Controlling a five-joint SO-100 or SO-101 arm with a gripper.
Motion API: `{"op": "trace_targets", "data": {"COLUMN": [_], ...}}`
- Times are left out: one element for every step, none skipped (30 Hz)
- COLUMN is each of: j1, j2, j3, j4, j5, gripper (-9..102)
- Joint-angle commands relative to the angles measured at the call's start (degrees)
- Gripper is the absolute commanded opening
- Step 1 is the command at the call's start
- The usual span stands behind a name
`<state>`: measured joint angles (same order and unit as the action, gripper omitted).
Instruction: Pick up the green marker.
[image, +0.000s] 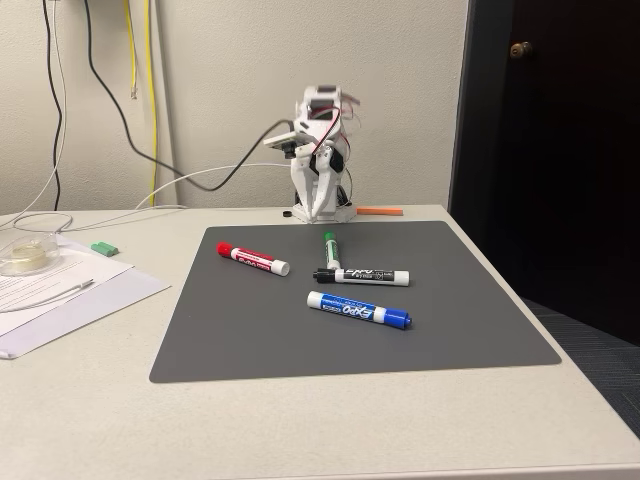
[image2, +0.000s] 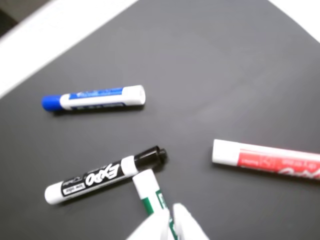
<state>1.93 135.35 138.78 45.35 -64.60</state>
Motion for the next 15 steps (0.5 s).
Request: {"op": "trace_targets", "data": {"j1": [0.0, 0.1, 0.1, -0.1, -0.4, -1.0, -1.3, -1.8, -2.2, -2.4, -2.5, -2.5, -2.5, -2.6, -2.7], "j2": [-5.2, -6.2, -7.8, -9.3, -11.1, -12.9, -14.8, -16.2, -17.2, -17.9, -18.2, -18.2, -18.2, -18.1, -17.8], "j3": [-6.0, -6.0, -6.1, -6.1, -6.1, -6.1, -6.2, -6.1, -5.8, -5.4, -4.9, -4.4, -4.4, -4.4, -4.4], "j4": [2.0, 2.7, 4.0, 5.1, 6.1, 6.4, 6.9, 7.0, 7.2, 7.5, 7.5, 7.2, 7.3, 7.7, 8.3], "j5": [-3.3, -4.8, -6.8, -8.7, -10.1, -10.9, -12.0, -12.3, -12.8, -13.5, -14.1, -14.2, -14.0, -14.1, -14.2], "gripper": [0, 0, 0, 0, 0, 0, 0, 0, 0, 0, 0, 0, 0, 0, 0]}}
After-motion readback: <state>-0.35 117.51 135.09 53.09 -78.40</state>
